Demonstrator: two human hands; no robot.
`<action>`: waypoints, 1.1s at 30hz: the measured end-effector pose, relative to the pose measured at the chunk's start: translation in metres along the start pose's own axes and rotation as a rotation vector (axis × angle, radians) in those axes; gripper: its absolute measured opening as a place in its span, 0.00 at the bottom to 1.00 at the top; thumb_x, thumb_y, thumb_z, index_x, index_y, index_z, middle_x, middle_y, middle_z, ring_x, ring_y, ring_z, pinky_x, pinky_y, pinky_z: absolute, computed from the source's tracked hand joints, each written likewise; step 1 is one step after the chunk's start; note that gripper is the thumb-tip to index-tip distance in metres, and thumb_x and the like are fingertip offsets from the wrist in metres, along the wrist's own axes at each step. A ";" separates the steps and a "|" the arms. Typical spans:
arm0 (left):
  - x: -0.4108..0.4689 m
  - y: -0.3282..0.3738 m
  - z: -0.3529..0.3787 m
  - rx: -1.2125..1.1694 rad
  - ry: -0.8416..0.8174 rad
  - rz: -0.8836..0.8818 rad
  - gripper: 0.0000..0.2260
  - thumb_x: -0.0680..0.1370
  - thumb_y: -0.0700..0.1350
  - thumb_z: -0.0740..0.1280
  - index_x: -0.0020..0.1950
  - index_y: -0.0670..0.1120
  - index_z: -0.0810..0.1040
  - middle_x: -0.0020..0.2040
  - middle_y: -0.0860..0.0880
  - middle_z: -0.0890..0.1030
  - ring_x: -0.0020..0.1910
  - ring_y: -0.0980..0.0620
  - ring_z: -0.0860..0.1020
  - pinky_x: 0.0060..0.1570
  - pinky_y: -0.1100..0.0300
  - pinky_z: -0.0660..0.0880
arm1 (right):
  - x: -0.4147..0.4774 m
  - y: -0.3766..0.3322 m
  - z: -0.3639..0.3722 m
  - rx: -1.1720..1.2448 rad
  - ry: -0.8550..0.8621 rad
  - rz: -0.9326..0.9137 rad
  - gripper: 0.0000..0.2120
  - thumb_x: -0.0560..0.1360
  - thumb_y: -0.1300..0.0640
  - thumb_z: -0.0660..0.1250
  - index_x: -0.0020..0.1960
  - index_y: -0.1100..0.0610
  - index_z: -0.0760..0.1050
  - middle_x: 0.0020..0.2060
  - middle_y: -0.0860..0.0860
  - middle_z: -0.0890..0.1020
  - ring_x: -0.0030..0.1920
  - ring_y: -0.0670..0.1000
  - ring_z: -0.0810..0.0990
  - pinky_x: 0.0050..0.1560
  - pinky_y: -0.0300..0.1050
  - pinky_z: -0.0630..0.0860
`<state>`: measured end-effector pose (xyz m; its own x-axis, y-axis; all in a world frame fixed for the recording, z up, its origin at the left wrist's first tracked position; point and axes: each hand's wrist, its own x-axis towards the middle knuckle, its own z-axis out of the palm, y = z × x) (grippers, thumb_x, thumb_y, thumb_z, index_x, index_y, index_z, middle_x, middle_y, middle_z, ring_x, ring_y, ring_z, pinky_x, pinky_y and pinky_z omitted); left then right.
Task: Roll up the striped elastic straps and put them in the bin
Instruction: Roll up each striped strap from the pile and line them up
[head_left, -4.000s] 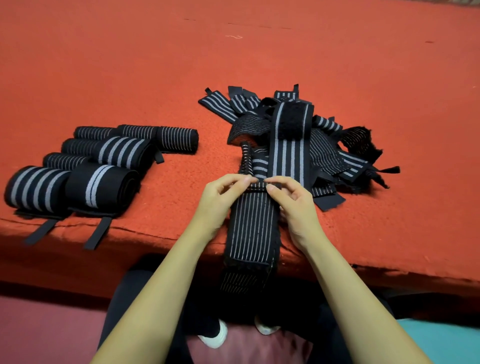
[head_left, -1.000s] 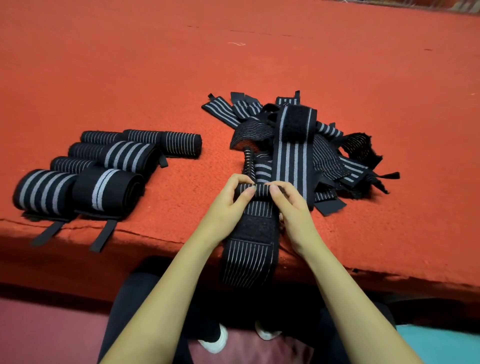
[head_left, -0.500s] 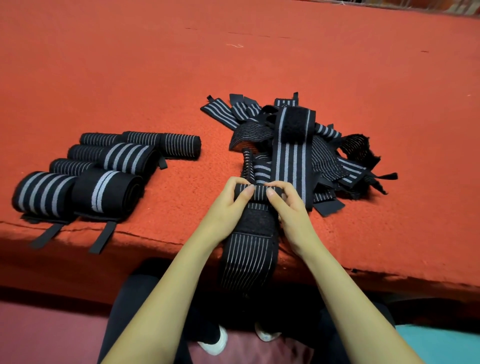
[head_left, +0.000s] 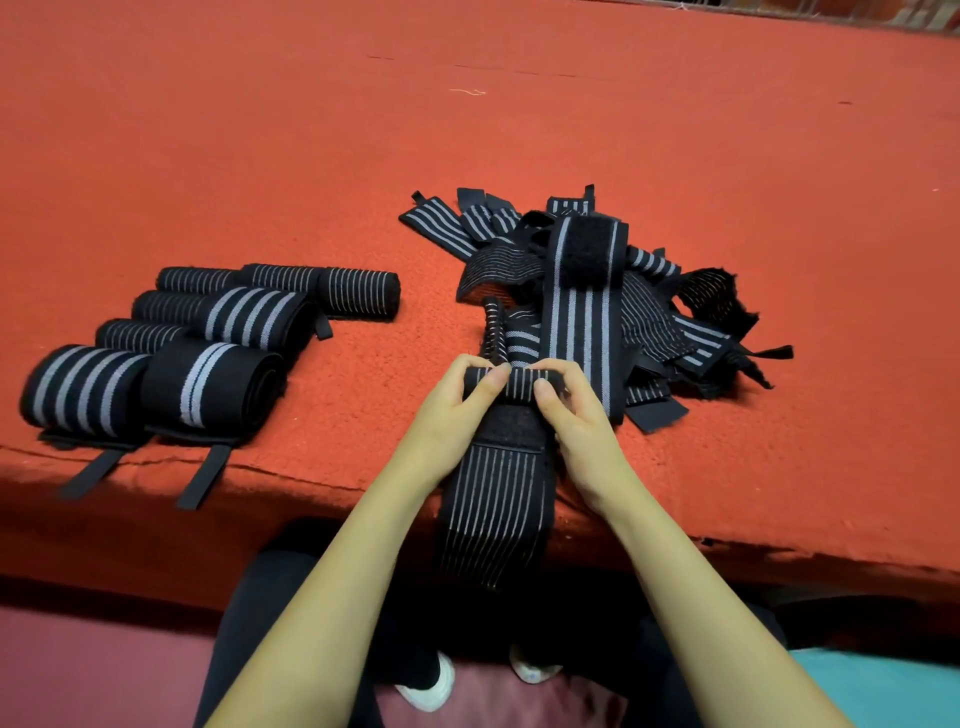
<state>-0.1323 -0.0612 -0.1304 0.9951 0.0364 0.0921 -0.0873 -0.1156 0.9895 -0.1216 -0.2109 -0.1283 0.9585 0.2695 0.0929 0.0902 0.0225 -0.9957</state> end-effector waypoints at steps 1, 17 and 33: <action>0.000 0.000 0.000 0.004 -0.003 0.008 0.06 0.80 0.53 0.63 0.49 0.52 0.75 0.41 0.60 0.79 0.44 0.61 0.76 0.52 0.57 0.73 | 0.000 -0.001 0.000 0.014 0.011 0.011 0.06 0.81 0.60 0.59 0.55 0.53 0.73 0.49 0.48 0.79 0.50 0.41 0.77 0.53 0.37 0.74; -0.001 0.002 0.002 -0.038 -0.035 0.015 0.12 0.76 0.59 0.64 0.52 0.52 0.74 0.43 0.62 0.79 0.46 0.63 0.77 0.51 0.61 0.71 | 0.001 -0.002 -0.001 0.150 0.071 0.065 0.08 0.80 0.63 0.60 0.58 0.60 0.74 0.52 0.53 0.80 0.52 0.48 0.78 0.55 0.42 0.76; -0.002 0.008 0.031 -0.026 0.166 0.009 0.05 0.83 0.51 0.57 0.57 0.52 0.67 0.48 0.58 0.76 0.45 0.70 0.74 0.45 0.76 0.68 | 0.003 0.006 0.005 -0.035 0.012 0.001 0.19 0.76 0.45 0.64 0.63 0.43 0.61 0.59 0.45 0.77 0.59 0.38 0.76 0.65 0.41 0.69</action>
<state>-0.1335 -0.0930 -0.1264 0.9730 0.1996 0.1157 -0.0992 -0.0908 0.9909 -0.1198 -0.2053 -0.1343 0.9617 0.2582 0.0917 0.0979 -0.0115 -0.9951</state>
